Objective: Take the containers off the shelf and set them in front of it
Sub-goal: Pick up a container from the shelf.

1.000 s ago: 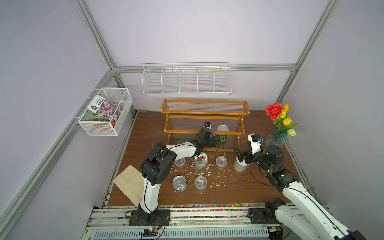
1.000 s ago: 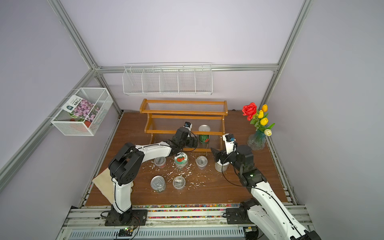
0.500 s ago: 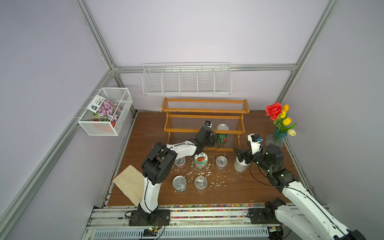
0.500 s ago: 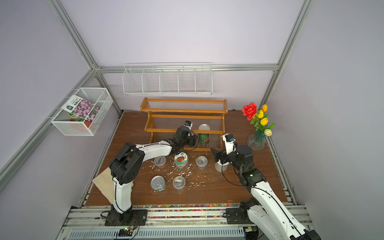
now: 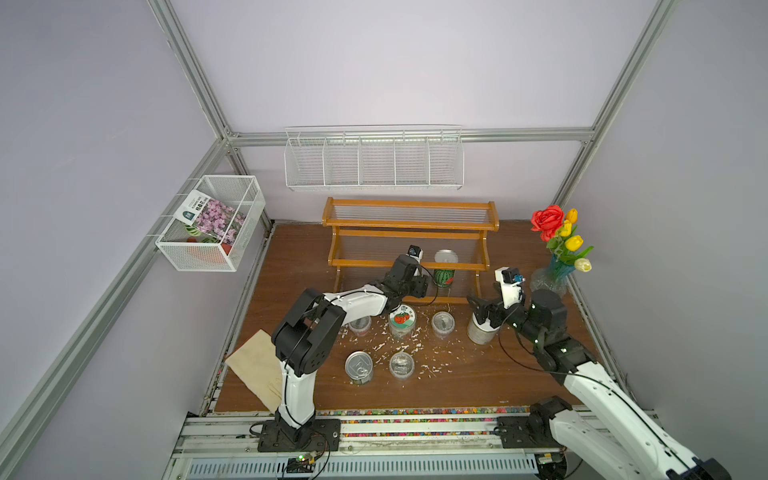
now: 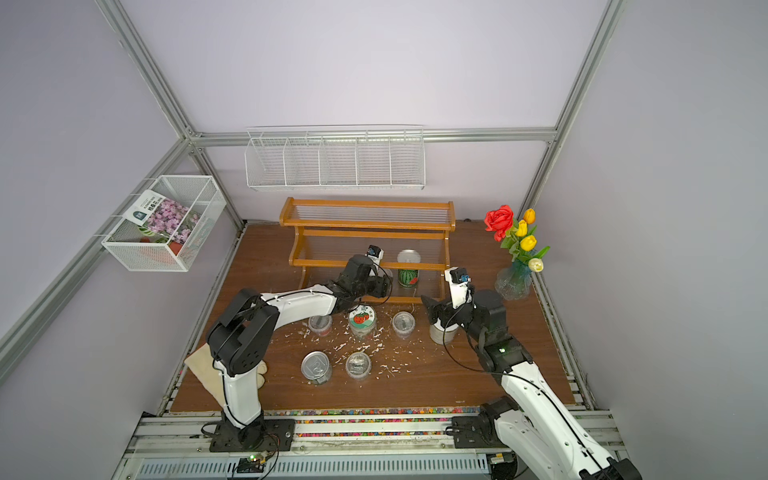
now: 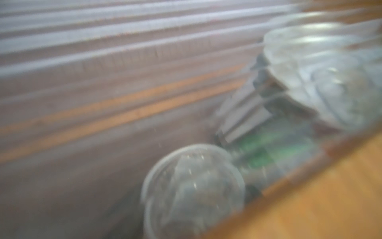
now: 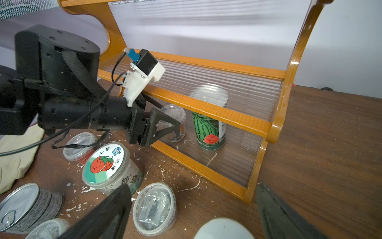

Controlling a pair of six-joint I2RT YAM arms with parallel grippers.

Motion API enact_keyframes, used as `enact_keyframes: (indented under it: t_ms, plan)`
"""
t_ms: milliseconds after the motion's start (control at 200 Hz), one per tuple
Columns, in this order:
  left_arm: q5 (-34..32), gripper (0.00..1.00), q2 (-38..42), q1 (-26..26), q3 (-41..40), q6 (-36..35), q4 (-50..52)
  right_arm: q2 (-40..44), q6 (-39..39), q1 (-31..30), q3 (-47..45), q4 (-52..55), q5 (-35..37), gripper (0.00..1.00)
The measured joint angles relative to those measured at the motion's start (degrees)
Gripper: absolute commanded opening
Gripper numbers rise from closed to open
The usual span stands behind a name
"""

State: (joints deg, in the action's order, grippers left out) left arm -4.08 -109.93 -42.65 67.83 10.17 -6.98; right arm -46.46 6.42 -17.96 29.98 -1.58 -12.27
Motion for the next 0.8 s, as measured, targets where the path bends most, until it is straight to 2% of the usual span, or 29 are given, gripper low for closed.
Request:
enact_keyframes:
  t_ms: [360, 560, 800]
  plan:
    - [1.6, 0.69, 8.0, -0.3, -4.8, -0.9, 0.6, 0.0, 0.0, 0.0, 0.0, 0.0, 0.0, 0.97]
    - [1.7, 0.69, 14.6, -1.0, -6.6, -2.3, 4.5, 0.0, 0.0, 0.0, 0.0, 0.0, 0.0, 0.97]
    - [1.5, 0.69, 25.1, -5.3, -9.2, -3.9, 10.4, 0.0, 0.0, 0.0, 0.0, 0.1, 0.0, 0.97]
